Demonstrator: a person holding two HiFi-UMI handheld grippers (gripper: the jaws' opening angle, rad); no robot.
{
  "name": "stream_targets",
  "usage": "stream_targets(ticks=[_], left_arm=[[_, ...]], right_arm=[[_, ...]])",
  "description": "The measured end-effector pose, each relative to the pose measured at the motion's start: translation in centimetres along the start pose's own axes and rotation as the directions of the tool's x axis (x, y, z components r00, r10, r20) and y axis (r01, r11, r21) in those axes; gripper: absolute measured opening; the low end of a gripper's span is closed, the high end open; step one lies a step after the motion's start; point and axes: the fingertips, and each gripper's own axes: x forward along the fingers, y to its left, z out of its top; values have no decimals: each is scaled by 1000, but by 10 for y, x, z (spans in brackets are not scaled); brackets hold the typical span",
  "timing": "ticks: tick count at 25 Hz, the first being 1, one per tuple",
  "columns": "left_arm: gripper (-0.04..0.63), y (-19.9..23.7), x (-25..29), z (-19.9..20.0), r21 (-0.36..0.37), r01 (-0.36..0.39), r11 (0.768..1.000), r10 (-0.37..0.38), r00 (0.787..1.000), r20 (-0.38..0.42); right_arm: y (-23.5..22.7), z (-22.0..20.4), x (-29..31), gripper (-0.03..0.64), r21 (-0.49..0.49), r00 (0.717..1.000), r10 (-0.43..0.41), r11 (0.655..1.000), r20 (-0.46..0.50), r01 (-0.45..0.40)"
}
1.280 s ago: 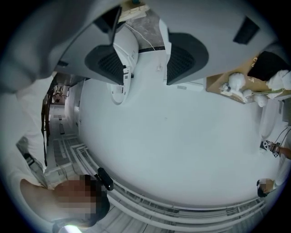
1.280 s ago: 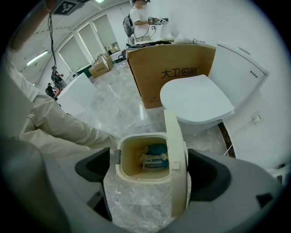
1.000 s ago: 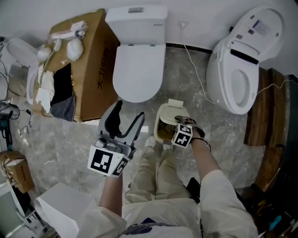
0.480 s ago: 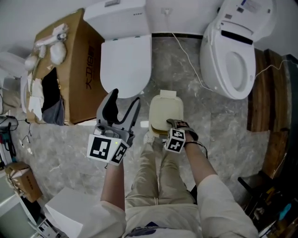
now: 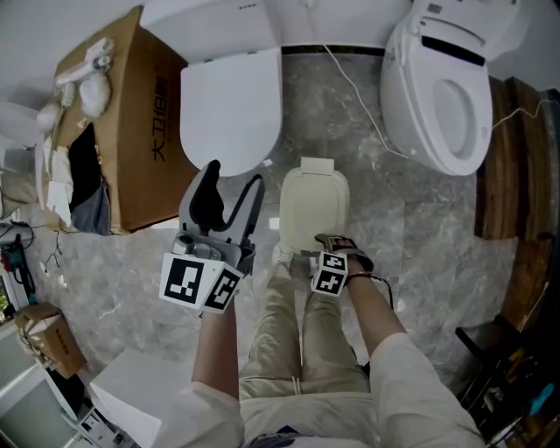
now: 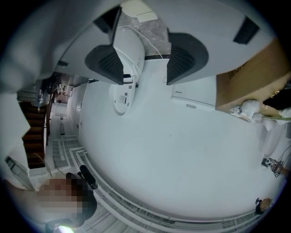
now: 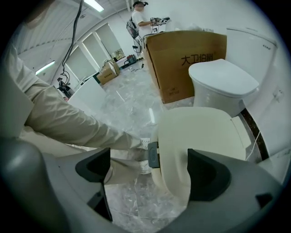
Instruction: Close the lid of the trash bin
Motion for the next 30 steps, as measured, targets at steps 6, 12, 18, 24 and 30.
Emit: stream_targets(ticks=[6,12,18,24,30], left_arm=[[276,8,-4,-17,-3,-25,1000,25,1000,-5],[276,14,-6,-25,3,-36,999,36,999,-5],[276,24,-5,-31,2,-53,999,53,999,-3],[276,30,-4,-36,-3,-60,998,60,998,-9],[276,18,-9,-25,-3,-46,999,46,999,-10]], right_arm=[[1,-14,28,517,9,1000,22,1000,-11,-22],[-1,-20,43,518,17,999,34,999,-25,-34],[-4,-21,50,510,2,1000,7,1000,-8,-7],[-7,-20,59,540,69,1000,10,998,-12,-9],[-6,-24,51,506,136,997,60,989,-50,-53]])
